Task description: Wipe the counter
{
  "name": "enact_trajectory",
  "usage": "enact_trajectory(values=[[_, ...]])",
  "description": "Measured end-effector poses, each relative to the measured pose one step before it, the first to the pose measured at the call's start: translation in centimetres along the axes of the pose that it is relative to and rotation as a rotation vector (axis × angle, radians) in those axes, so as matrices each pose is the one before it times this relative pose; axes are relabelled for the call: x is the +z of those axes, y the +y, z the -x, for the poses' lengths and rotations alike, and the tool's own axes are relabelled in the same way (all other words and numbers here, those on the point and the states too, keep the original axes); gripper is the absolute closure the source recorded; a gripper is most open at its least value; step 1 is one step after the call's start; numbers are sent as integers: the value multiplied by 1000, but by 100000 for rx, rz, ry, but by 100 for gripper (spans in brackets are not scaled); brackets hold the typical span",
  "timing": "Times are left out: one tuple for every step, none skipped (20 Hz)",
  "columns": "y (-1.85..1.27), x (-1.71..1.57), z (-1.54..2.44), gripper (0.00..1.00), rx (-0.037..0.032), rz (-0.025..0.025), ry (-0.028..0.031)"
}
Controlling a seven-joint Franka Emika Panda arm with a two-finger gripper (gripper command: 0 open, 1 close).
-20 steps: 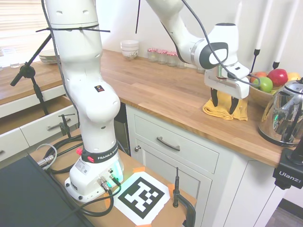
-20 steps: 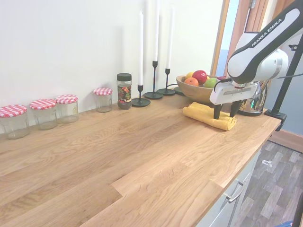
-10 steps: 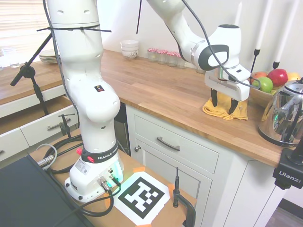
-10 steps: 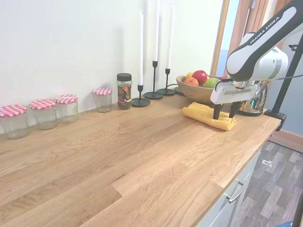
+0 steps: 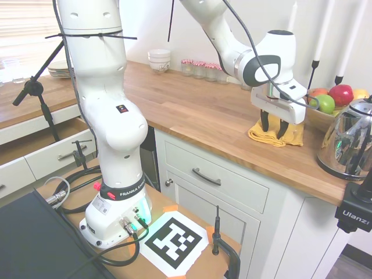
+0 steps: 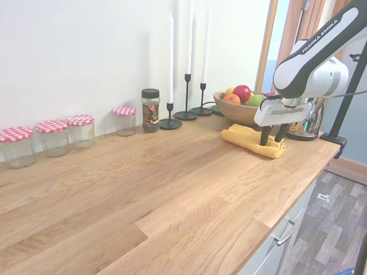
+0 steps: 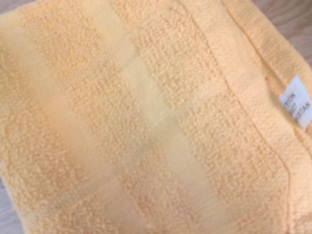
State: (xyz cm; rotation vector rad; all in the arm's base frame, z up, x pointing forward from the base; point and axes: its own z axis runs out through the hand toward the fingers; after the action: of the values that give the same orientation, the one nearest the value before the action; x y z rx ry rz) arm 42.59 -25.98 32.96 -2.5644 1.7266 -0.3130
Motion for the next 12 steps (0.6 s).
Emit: enact_trajectory(values=[[-37,-4,30,100,-61,-28,-40],[-35,-9,28,100,-33,-40,-48],[-24,-16,9,100,109,-89,-115],[-12,-26,-20,100,229,-271,-305],[8,-23,-23,100,-55,-318,-403],[9,-12,-16,100,-69,-206,-243],[-2,-32,-39,100,252,-282,-314],[2,-26,-31,100,65,-206,-374],[20,7,-4,100,107,-227,-254],[26,2,-15,100,130,-291,-222],[41,11,-19,100,72,-148,-184],[31,14,-11,100,8,-198,-218]])
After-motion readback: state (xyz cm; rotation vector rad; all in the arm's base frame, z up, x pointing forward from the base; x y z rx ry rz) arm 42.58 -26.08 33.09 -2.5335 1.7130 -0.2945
